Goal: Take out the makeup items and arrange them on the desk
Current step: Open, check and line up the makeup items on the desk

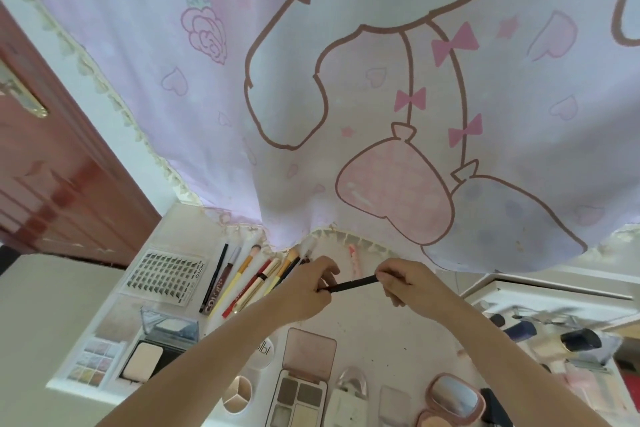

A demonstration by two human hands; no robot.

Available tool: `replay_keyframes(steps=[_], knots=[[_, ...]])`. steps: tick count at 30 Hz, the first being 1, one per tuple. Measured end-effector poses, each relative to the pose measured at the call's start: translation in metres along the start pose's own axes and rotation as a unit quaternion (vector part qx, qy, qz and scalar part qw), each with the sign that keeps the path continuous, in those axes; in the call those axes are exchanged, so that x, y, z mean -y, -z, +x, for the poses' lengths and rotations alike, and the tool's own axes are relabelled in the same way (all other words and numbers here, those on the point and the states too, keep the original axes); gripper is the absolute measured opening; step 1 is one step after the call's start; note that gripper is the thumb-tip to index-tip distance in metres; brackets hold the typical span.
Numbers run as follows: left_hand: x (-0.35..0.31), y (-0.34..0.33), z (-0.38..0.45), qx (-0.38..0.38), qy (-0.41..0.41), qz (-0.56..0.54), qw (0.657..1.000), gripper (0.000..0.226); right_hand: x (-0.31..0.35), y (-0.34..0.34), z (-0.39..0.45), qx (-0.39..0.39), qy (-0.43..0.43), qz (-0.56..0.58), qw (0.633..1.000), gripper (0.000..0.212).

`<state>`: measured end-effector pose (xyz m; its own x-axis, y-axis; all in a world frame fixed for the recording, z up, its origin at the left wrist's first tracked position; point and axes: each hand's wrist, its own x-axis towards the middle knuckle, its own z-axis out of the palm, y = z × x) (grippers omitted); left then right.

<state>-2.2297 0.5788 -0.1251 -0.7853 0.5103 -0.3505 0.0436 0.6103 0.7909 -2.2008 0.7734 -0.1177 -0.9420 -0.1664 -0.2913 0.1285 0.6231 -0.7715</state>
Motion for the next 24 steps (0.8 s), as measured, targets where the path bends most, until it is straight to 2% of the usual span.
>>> replay_keyframes(steps=[2,5,6,8,9,10,14,19,21,24], knots=[[0.009,0.009,-0.002,-0.008,0.021,-0.14,0.99,0.033,0.0,-0.007,0.003,-0.016,-0.017,0.075,0.997,0.028],[0.019,0.016,-0.005,-0.08,0.028,-0.329,0.941,0.038,-0.001,-0.014,0.003,-0.041,-0.029,0.214,0.976,0.029],[0.021,0.015,-0.005,-0.104,0.032,-0.409,0.906,0.034,0.0,-0.016,0.002,-0.042,-0.032,0.254,0.966,0.029],[0.018,0.009,-0.005,-0.126,0.044,-0.578,0.805,0.023,0.001,-0.023,0.001,-0.043,-0.039,0.312,0.948,0.027],[0.017,0.004,-0.003,-0.131,0.05,-0.625,0.768,0.023,0.002,-0.026,0.001,-0.043,-0.042,0.325,0.944,0.027],[0.016,-0.001,-0.001,-0.133,0.058,-0.639,0.755,0.026,0.002,-0.03,0.001,-0.042,-0.045,0.328,0.943,0.025],[0.008,-0.016,0.007,-0.123,0.077,-0.596,0.79,0.022,0.003,-0.038,0.001,-0.037,-0.054,0.308,0.949,0.021],[0.005,-0.025,0.018,-0.123,0.096,-0.582,0.798,0.023,-0.005,-0.04,-0.004,0.006,-0.088,0.254,0.963,0.02],[0.01,-0.026,0.024,-0.151,0.102,-0.537,0.824,0.023,-0.01,-0.038,-0.004,0.008,-0.101,0.209,0.973,0.021],[0.029,-0.02,0.037,-0.173,0.101,-0.431,0.88,0.016,-0.017,-0.03,0.009,-0.035,-0.12,0.191,0.974,0.023]])
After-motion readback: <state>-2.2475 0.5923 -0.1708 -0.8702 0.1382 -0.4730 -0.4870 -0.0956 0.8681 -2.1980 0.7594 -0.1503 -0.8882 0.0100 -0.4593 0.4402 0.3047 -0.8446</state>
